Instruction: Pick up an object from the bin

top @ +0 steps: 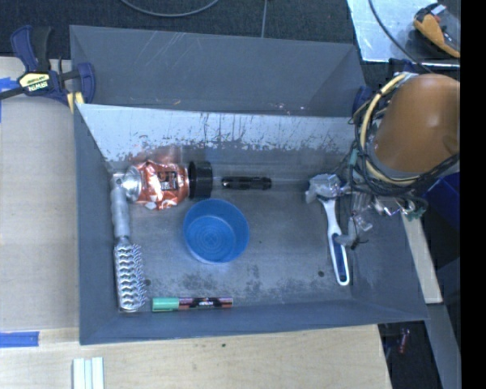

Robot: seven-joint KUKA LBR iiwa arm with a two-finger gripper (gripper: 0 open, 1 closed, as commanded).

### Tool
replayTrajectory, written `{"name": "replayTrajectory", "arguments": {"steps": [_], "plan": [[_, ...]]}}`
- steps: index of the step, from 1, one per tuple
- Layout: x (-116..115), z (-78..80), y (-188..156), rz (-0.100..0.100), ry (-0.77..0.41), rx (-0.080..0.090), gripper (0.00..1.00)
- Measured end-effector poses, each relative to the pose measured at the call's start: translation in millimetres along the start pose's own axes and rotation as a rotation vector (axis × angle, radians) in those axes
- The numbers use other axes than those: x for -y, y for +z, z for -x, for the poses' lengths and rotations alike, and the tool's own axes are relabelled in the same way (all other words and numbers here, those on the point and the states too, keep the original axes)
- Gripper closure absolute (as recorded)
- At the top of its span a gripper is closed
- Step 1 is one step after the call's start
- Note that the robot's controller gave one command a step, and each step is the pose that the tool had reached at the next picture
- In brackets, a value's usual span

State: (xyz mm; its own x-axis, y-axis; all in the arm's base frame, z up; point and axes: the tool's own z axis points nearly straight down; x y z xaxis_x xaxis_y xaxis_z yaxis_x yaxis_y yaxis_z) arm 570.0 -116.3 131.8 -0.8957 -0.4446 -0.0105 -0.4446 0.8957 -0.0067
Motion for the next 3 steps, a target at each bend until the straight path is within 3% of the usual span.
{"name": "replayTrajectory", "arguments": {"steps": [1, 2, 3], "plan": [[26.4, -7.5, 26.2, 0.014, -0.711, 0.001, 0.0], [23.1, 23.0, 57.3, 0.006, -0.679, 0.012, 0.0], [28.2, 19.5, 59.1, 0.007, -1.217, 0.021, 1.0]]}}
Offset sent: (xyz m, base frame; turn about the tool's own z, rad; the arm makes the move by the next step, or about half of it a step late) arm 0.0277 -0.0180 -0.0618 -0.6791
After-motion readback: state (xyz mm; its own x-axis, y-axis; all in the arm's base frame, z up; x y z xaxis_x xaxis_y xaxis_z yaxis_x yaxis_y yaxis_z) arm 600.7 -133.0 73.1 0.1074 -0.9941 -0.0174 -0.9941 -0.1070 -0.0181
